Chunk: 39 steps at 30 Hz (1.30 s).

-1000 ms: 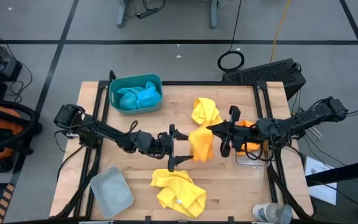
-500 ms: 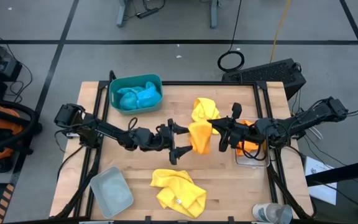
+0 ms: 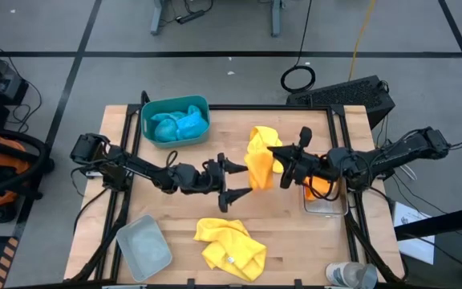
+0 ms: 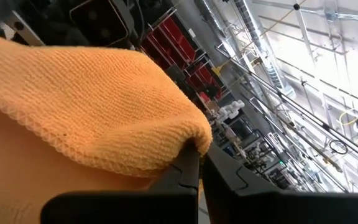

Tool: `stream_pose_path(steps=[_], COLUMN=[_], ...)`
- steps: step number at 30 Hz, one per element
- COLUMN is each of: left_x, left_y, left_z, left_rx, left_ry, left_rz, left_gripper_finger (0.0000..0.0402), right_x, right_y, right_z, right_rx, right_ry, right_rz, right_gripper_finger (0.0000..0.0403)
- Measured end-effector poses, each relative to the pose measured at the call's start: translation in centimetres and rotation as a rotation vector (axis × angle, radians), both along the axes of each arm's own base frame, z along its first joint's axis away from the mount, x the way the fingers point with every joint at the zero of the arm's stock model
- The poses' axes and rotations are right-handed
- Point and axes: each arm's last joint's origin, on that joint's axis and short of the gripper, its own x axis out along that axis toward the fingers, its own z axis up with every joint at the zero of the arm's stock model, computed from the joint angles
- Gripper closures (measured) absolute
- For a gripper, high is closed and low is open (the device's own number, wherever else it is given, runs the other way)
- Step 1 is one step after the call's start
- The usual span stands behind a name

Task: Sort microfiber towel by color & place in baskets
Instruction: Put the orange microfiber cloth into the transparent bin

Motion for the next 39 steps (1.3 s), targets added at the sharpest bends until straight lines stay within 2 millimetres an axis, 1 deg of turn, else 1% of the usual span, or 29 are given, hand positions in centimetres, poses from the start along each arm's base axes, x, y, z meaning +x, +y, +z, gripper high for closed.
stream_pose_path(steps=[3, 7, 12, 16, 18, 20, 22, 26, 27, 28, 32, 39], left_x=[0.0, 0.0, 0.2, 0.4, 0.5, 0.5, 0.4, 0.3, 0.3, 0.3, 0.3, 0.3], left_y=[0.2, 0.6, 2.1, 3.0, 3.1, 3.0, 2.6, 2.1, 2.0, 2.0, 2.1, 2.5], left_z=[0.0, 0.1, 0.0, -0.1, -0.1, 0.2, 0.5, 0.9, 1.0, 1.0, 1.0, 1.0], left_rx=[0.002, -0.001, 0.007, 0.083, 0.120, 0.167, 0.209, 0.252, 0.251, 0.249, 0.270, 0.284], left_ry=[0.005, -0.005, 0.004, 0.021, 0.013, -0.017, -0.049, -0.091, -0.100, -0.105, -0.100, -0.094], left_rz=[0.058, 0.078, 0.137, 0.081, 0.003, -0.062, -0.095, -0.115, -0.116, -0.115, -0.108, -0.091], left_gripper_finger=[0.0045, 0.0045, 0.0045, 0.0051, 0.0075, 0.0120, 0.0182, 0.0335, 0.0366, 0.0381, 0.0381, 0.0389], right_x=[0.0, 0.0, 0.1, 0.1, 0.2, 0.1, 0.0, 0.0, -0.1, -0.1, -0.2, -1.0], right_y=[-0.2, -0.2, -0.1, 0.2, 0.3, 0.5, 0.8, 1.2, 1.2, 1.3, 2.1, 4.0], right_z=[0.0, 0.0, 0.0, 0.0, 0.0, 0.0, 0.1, 0.1, 0.2, 0.1, -0.2, -0.1], right_rx=[-0.005, 0.024, 0.085, 0.117, 0.131, 0.144, 0.163, 0.292, 0.327, 0.361, 0.456, 0.494], right_ry=[0.003, -0.004, -0.026, -0.034, -0.039, -0.047, -0.052, -0.089, -0.097, -0.099, -0.082, -0.065], right_rz=[-0.008, -0.006, 0.048, 0.139, 0.173, 0.181, 0.192, 0.221, 0.225, 0.230, 0.262, 0.361], right_gripper_finger=[0.0402, 0.0402, 0.0403, 0.0403, 0.0403, 0.0403, 0.0403, 0.0403, 0.0401, 0.0398, 0.0368, 0.0291])
